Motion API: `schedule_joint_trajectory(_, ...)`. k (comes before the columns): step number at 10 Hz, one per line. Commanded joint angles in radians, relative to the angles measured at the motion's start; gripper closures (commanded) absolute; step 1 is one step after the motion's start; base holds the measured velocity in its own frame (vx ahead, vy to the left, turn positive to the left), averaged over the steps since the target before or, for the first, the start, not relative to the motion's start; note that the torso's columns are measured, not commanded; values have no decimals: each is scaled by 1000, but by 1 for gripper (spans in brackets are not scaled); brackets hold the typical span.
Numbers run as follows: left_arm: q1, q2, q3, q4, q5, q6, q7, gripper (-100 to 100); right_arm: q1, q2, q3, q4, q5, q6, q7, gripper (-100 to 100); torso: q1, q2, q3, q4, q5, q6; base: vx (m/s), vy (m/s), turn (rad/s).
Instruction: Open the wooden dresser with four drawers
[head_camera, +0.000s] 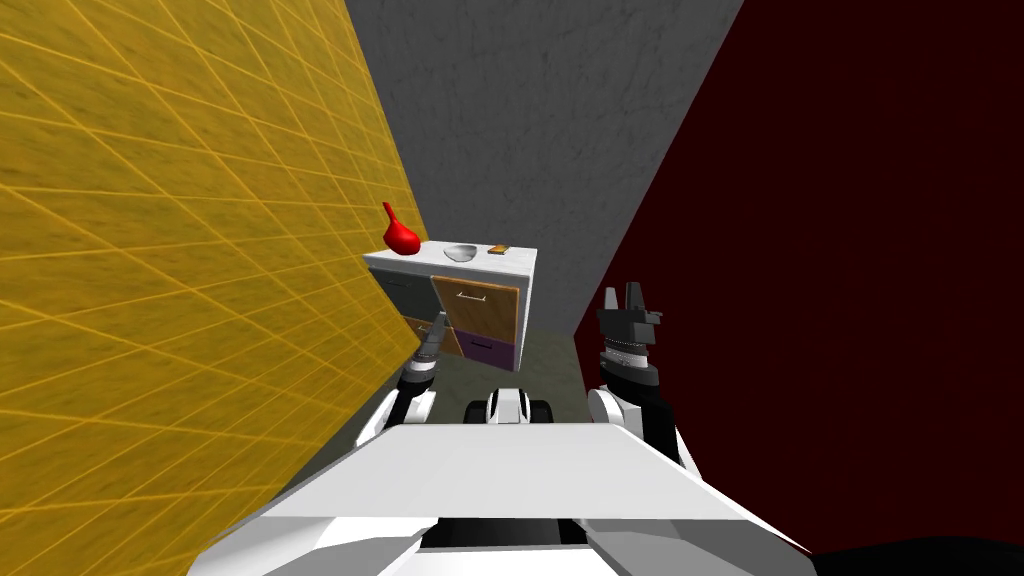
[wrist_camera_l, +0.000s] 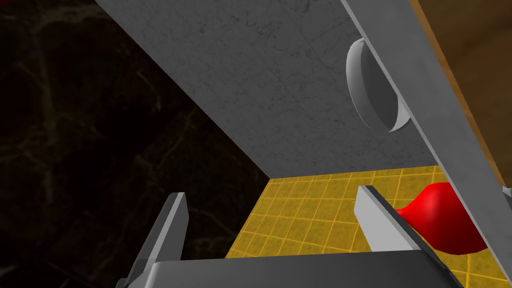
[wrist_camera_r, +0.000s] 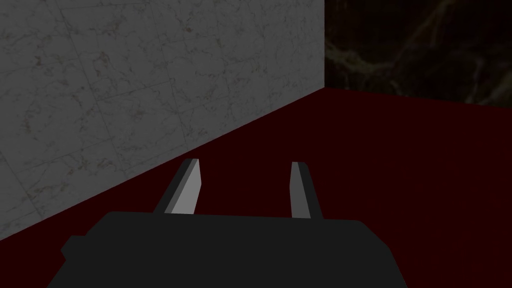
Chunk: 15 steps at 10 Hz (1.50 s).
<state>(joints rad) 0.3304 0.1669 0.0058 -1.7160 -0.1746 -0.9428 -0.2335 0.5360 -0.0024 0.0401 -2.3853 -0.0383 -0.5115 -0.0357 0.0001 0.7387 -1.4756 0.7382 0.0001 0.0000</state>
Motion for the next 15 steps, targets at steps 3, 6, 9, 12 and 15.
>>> schedule_joint_trajectory(3, -17, -7, -4, 96, -17, -41, -34, -100, 0, 0, 0, 0, 0, 0, 0, 0, 0, 0, 0, 0, 0, 0, 78, 0, -9)
schedule_joint_trajectory(6, -37, -14, -7, 200, -36, -84, -69, -100, 0, 0, 0, 0, 0, 0, 0, 0, -1, -1, -1, 0, 0, 0, 89, -9, -20)
schedule_joint_trajectory(9, -55, -23, -9, 295, -53, -124, -102, -100, 0, 0, 0, 0, 0, 0, 0, 0, 0, -3, -2, -1, 0, 0, 139, 3, -20)
schedule_joint_trajectory(12, -70, -46, -11, 376, -67, -159, -131, -100, 0, 0, 0, 0, 0, 0, 0, 0, 0, 1, 1, 0, 0, 0, 114, 8, -17)
schedule_joint_trajectory(15, -82, -91, -12, 438, -79, -186, -152, -100, 0, 0, 0, 0, 0, 0, 0, 0, -1, 0, 0, 0, 0, 0, 84, -1, -13)
